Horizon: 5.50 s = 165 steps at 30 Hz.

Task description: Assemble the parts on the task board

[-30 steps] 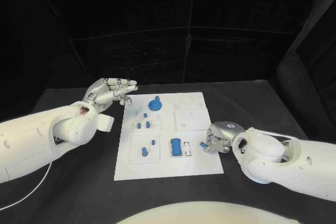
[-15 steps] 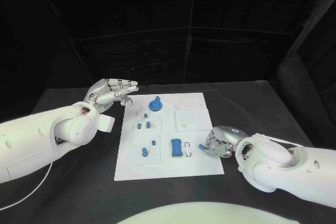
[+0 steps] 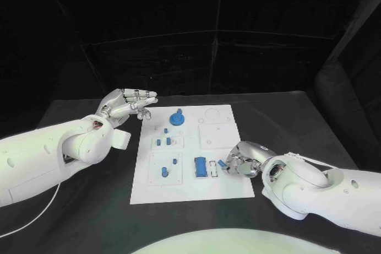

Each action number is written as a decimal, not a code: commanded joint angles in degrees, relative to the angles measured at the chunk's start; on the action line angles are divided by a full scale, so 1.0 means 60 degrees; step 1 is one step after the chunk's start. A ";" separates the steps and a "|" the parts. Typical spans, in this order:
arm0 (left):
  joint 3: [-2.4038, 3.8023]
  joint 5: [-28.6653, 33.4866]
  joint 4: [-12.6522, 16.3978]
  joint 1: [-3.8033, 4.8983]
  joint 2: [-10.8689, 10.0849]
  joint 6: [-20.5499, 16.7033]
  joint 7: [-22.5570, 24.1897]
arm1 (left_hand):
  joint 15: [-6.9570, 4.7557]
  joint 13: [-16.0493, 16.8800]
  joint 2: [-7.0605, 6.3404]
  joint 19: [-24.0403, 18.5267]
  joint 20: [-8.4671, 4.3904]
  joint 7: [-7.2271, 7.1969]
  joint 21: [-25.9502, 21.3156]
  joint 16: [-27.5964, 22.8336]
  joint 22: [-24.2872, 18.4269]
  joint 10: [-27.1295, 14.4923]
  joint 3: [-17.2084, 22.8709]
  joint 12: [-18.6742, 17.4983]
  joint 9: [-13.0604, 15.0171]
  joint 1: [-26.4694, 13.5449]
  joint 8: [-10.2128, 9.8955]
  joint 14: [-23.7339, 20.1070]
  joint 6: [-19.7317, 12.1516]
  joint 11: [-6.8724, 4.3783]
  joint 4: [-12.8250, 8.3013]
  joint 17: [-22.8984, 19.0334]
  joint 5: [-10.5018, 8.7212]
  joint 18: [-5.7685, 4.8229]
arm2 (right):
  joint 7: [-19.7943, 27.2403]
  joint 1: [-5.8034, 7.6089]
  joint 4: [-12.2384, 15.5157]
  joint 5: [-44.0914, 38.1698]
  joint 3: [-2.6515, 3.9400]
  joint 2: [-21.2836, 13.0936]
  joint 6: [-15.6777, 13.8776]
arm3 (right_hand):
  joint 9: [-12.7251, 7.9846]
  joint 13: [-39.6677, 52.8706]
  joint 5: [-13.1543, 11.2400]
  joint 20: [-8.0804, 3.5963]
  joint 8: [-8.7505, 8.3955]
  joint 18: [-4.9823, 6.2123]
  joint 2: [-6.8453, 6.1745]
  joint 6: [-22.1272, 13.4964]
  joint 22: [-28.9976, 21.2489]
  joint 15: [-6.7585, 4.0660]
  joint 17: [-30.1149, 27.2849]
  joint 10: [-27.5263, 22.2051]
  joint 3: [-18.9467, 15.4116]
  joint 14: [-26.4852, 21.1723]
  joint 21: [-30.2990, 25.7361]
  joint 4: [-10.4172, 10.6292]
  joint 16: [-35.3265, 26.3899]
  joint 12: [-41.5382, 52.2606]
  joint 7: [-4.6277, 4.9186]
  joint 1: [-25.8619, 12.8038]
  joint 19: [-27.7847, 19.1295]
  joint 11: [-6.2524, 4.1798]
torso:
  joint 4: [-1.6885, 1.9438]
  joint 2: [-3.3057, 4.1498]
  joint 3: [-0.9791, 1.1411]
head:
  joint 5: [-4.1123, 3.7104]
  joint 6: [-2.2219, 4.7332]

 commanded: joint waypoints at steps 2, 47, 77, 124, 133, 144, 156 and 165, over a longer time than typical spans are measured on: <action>0.0006 0.0019 0.0021 0.0010 0.0003 0.0115 0.0036 | 0.0011 -0.0005 0.0064 0.0015 0.0033 0.0014 -0.0047 -0.0029 -0.0011 -0.0065 -0.0044 0.0020 0.0003 -0.0040 0.0039 -0.0069 -0.0066 0.0025 -0.0032 -0.0010 0.0025 0.0135 | 0.0165 0.0010 -0.0070 0.0447 0.0002 0.0152 -0.0256 | 0.0079 0.0022 -0.0139 -0.0010 -0.0010 -0.0128 -0.0030 0.0085 0.1129 -0.0044 0.0043 0.0134 0.0033 0.0536 0.0066 0.0142 0.0054 0.0041 -0.0006 -0.0124 0.0070 -0.0063 | 0.0002 0.0009 0.0003 | -0.0019 0.0007; 0.0005 0.0019 0.0020 0.0011 0.0018 0.0165 -0.0002 | 0.0011 -0.0005 0.0064 0.0015 0.0033 0.0014 -0.0047 -0.0029 -0.0011 -0.0065 -0.0044 0.0020 0.0003 -0.0040 0.0039 -0.0069 -0.0066 0.0025 -0.0032 -0.0010 0.0025 0.0135 | -0.0418 0.0014 -0.0610 0.0257 0.0004 0.0887 0.0306 | 0.0516 0.0229 -0.3826 -0.0066 0.0150 -0.0134 -0.0390 0.0502 0.1175 -0.0108 0.0141 0.0346 -0.1417 0.0552 0.0064 0.1011 0.0069 0.0227 -0.0157 -0.3238 0.0097 -0.0142 | -0.0002 0.0006 0.0004 | 0.0053 -0.0045; -0.0004 0.0019 0.0011 0.0010 -0.0004 0.0184 -0.0025 | 0.0014 -0.0009 0.0084 0.0024 0.0034 0.0016 -0.0070 -0.0044 -0.0028 -0.0101 -0.0053 0.0055 0.0001 -0.0028 0.0056 -0.0088 -0.0090 0.0028 -0.0030 -0.0064 0.0028 0.0134 | -0.0043 0.0014 -0.0175 0.0472 0.0006 0.0598 0.0105 | 0.0662 0.0285 -0.3616 -0.0063 0.0186 -0.0142 -0.0139 0.0468 0.1215 -0.0109 0.0194 0.0356 -0.1149 0.0566 0.0081 0.0979 0.0086 0.0266 -0.0163 -0.3613 0.0125 -0.0149 | -0.0003 -0.0003 0.0004 | 0.0037 -0.0007; -0.0016 0.0019 0.0056 0.0011 -0.0062 0.0151 -0.0029 | 0.0011 -0.0010 0.0099 0.0030 0.0032 0.0014 -0.0079 -0.0042 -0.0036 -0.0113 -0.0041 0.0076 0.0002 0.0015 0.0069 -0.0090 -0.0095 0.0025 -0.0051 -0.0071 0.0028 0.0135 | 0.1022 0.0081 -0.0458 0.1199 0.0013 0.0213 0.0064 | 0.0821 0.0240 -0.2888 -0.0059 0.0113 -0.0122 0.0102 0.0280 0.1158 -0.0092 0.0109 0.0287 -0.1315 0.0543 0.0008 0.0739 0.0011 0.0121 -0.0107 -0.1950 0.0060 -0.0117 | 0.0013 -0.0015 -0.0006 | 0.0047 -0.0017; -0.0016 0.0194 0.0089 0.0012 -0.0061 0.0122 0.0339 | 0.0010 -0.0006 0.0060 0.0033 0.0031 0.0003 -0.0091 -0.0057 -0.0045 -0.0100 -0.0078 0.0112 0.0005 0.0001 0.0089 -0.0106 -0.0089 0.0020 -0.0053 -0.0116 0.0022 0.0134 | 0.5590 0.0938 -0.1119 0.5804 0.0016 -0.0255 -0.0864 | 0.0705 -0.0595 -0.2649 0.0115 -0.0296 0.0233 0.0232 -0.0437 -0.0133 0.0112 -0.1359 -0.0461 -0.1292 0.0168 -0.1096 0.0467 -0.1022 -0.1164 0.0200 -0.1210 -0.1037 0.0139 | 0.0052 -0.0143 -0.0057 | -0.0064 0.0132; -0.0016 0.1012 -0.0345 0.0012 0.0057 -0.0178 0.0605 | 0.0044 -0.0005 0.0052 -0.0455 0.0063 -0.0048 -0.0511 -0.0577 -0.0255 -0.0066 -0.0322 0.0309 0.0008 -0.0065 0.0196 -0.0826 -0.0097 0.0000 0.0037 -0.0583 0.0022 0.0129 | 0.9020 0.1599 -0.3380 1.0336 0.0017 0.0561 -0.0225 | 0.0318 -0.6011 -0.2771 0.0937 -0.1100 0.1163 0.0710 -0.1306 -0.6199 0.1125 -0.8151 -0.3655 -0.1321 -0.3050 -0.7871 -0.0041 -0.9097 -0.7544 0.0985 0.0129 -0.5429 0.1108 | 0.0102 -0.0530 -0.0157 | -0.0208 0.0469; -0.0013 0.1521 -0.2530 -0.0109 0.1197 -0.0735 0.0788 | 0.1045 -0.0107 0.0145 -0.4306 0.1257 -0.0121 -0.4626 -0.6807 -0.3170 0.0053 -0.1193 -0.0784 -0.0070 -0.0070 -0.0089 -0.3153 -0.0199 0.0376 0.0475 -0.3202 0.0016 0.0133 | 1.0481 0.1664 -0.7221 1.1868 0.0024 0.3005 0.0931 | -0.0680 -0.9688 -0.2893 0.1711 -0.1842 0.1230 0.1058 -0.1028 -0.8400 0.1711 -1.0622 -0.3133 -0.1308 -0.3782 -1.0816 -0.0696 -1.2058 -0.8734 0.1214 0.0252 -0.5676 0.1407 | 0.0073 -0.1112 -0.0188 | -0.0142 0.1237; -0.0001 0.1708 -0.3875 -0.0336 0.2199 -0.0748 0.0813 | 0.1151 -0.0105 0.0386 -0.4177 0.1394 -0.0205 -0.5079 -0.8140 -0.3971 0.0138 -0.1589 -0.1377 -0.0070 0.0138 -0.0391 -0.2684 -0.0089 0.0487 0.0500 -0.3650 0.0022 0.0171 | 1.0680 0.1650 -0.9097 1.2127 0.0026 0.4484 0.1666 | -0.1190 -1.0808 -0.2936 0.1595 -0.1864 0.1242 0.1242 -0.0827 -0.9173 0.1614 -1.1319 -0.2717 -0.1308 -0.3053 -1.1469 -0.1169 -1.2714 -0.8908 0.1278 -0.0042 -0.4702 0.1418 | 0.0119 -0.1221 -0.0105 | -0.0011 0.1707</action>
